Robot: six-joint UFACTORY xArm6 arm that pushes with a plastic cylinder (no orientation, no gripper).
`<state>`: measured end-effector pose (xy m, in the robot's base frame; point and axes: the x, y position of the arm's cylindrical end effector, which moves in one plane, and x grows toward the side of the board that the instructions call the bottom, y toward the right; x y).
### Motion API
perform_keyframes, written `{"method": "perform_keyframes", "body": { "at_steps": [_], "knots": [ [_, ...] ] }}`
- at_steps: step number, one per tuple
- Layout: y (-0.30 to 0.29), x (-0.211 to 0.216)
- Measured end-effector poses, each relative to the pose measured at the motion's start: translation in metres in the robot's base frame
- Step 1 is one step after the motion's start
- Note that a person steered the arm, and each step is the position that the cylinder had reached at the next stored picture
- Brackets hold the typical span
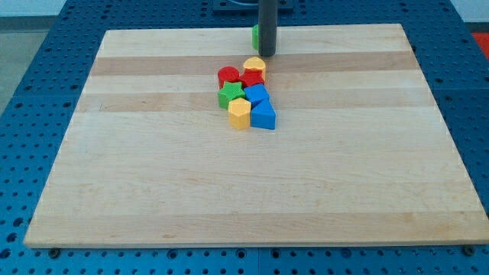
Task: Push the red blocks to above the blue blocks
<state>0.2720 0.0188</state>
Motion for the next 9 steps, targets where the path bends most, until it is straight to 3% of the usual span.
{"method": "perform_keyframes", "body": {
  "at_steps": [2, 4, 6, 9],
  "knots": [
    [-0.065, 0.020],
    [-0.091, 0.045],
    [-0.080, 0.060],
    [-0.019, 0.118]
  ]
}}
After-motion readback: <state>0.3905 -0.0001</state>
